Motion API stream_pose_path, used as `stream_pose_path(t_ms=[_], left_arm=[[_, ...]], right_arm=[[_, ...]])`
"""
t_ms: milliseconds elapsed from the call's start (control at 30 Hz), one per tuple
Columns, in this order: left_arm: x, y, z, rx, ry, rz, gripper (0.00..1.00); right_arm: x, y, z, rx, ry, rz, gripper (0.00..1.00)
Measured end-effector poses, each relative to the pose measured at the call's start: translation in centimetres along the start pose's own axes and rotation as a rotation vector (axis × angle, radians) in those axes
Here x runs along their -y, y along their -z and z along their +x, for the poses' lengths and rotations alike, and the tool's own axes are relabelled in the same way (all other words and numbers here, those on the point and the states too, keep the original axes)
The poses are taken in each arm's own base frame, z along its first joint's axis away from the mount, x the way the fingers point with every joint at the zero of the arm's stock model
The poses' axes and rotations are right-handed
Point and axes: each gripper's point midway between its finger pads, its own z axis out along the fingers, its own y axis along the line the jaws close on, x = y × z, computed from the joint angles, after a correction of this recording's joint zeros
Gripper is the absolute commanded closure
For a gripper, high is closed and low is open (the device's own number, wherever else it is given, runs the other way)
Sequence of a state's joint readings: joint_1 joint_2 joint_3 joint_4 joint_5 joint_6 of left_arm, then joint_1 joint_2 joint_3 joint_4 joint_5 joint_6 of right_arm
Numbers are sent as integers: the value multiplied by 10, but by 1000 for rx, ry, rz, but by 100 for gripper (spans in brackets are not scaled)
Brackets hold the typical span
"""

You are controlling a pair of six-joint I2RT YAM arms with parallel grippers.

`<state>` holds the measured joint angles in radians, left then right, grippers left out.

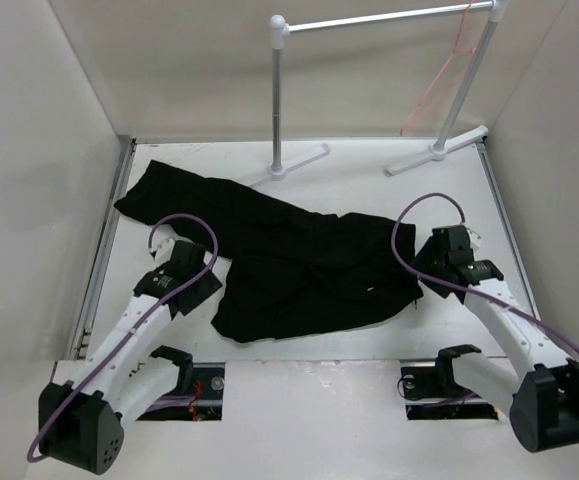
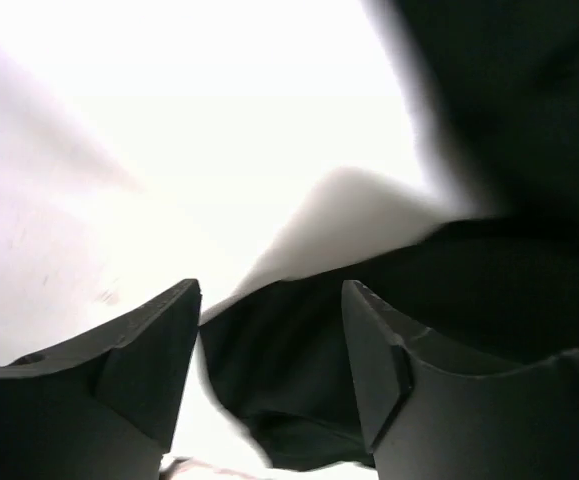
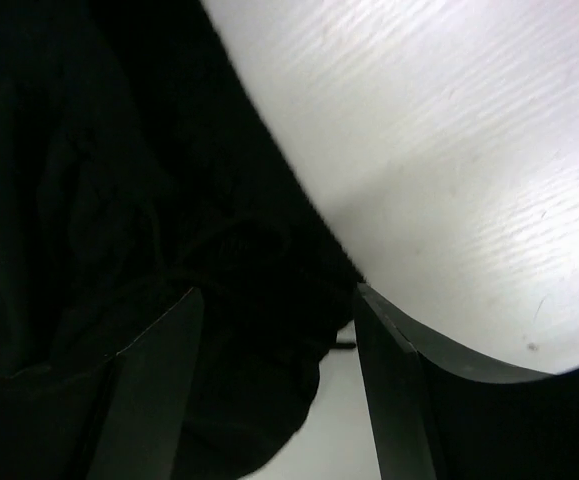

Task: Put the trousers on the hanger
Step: Flatten out the trousers at the center of the board.

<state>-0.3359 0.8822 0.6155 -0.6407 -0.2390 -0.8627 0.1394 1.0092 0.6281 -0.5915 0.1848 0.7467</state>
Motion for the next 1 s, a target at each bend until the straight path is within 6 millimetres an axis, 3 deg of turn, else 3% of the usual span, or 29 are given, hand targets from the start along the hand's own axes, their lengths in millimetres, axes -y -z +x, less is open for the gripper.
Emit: stream_pose_path(t_ms=[100,233,300,367,400,467,600,667,700,733,800,900,1000], left_arm=[[-14,-13,27,-109,19,-21,45],[5,-16,40,-174,12,62,43],[16,-17,46,-191,2,107,48],[23,-19,52,-213,-4,134,65],[25,-21,56,-222,-8,143,73],[25,-25,61,-238,-7,143,89],[24,-27,60,-231,5,134,93],[29,-19,52,-194,13,155,90],[35,-12,47,-174,11,176,83],[54,5,34,-131,9,245,60],[73,26,22,-81,-13,303,41],[93,44,17,-28,-45,365,39],[88,34,21,-20,-61,316,41]], right_arm=[[-2,4,18,-47,34,-5,32],[2,-5,35,-127,44,36,37],[7,-14,44,-173,38,63,50],[15,-24,51,-217,17,100,77],[18,-28,50,-232,-8,114,86],[21,-33,41,-217,-79,118,93],[29,-33,3,-99,-219,111,100],[38,-29,-15,-33,-280,121,100],[44,-27,-23,-2,-308,129,100],[52,-24,-34,39,-342,144,100],[61,-22,-42,75,-380,164,100],[72,-17,-55,130,-433,188,100],[76,-13,-61,165,-455,194,100]])
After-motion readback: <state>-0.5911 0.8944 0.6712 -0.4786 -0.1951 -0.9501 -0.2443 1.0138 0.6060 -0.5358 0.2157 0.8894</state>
